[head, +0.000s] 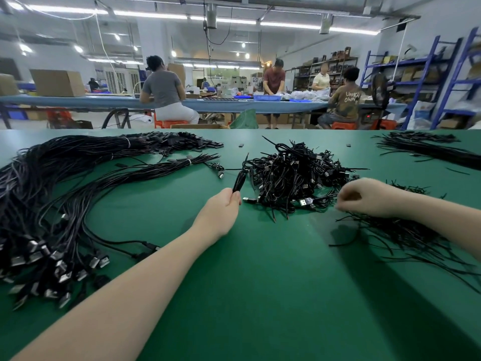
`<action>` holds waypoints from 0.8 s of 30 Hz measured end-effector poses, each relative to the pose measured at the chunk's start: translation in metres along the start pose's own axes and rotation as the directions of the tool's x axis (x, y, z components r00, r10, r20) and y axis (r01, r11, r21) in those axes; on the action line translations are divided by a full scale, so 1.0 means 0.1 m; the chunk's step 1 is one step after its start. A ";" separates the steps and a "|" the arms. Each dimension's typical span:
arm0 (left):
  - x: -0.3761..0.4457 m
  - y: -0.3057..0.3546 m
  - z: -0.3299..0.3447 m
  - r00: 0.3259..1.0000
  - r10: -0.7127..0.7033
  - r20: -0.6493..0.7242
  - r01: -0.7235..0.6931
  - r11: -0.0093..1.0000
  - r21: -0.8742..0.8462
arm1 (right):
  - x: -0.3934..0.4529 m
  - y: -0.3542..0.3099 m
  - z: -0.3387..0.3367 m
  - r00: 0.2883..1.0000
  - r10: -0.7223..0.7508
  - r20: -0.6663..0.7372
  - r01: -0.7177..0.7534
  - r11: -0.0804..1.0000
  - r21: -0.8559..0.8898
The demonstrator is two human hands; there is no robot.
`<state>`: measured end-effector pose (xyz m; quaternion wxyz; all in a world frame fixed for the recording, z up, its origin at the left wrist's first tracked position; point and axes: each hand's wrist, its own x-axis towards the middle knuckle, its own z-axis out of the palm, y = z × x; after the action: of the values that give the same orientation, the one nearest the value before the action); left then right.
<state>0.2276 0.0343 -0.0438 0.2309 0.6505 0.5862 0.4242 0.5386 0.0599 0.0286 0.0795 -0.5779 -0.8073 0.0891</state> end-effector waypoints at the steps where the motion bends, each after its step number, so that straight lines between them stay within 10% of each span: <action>1: 0.00 0.00 0.00 1.000 -0.001 0.006 0.001 1.000 -0.021 | 0.01 -0.01 0.01 0.994 -0.020 -0.104 0.024 0.999 0.040; 9: 0.03 0.01 0.01 0.999 -0.023 0.047 0.029 0.992 -0.124 | 0.08 -0.56 0.15 0.810 -0.122 -0.573 0.257 0.953 0.160; 18: 0.05 0.04 -0.03 0.996 0.088 0.034 -0.082 0.987 -0.138 | 0.28 -1.63 0.58 0.726 -0.312 -0.613 0.527 0.825 0.204; 24: 0.04 0.02 -0.03 0.955 0.293 0.036 -0.295 0.935 0.198 | 0.32 -1.64 0.73 0.743 -0.241 -0.625 0.534 0.777 0.334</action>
<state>0.2261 0.0374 -0.0391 0.0999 0.7520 0.5214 0.3907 0.3604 0.0348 -0.0031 0.4694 -0.3500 -0.8040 0.1031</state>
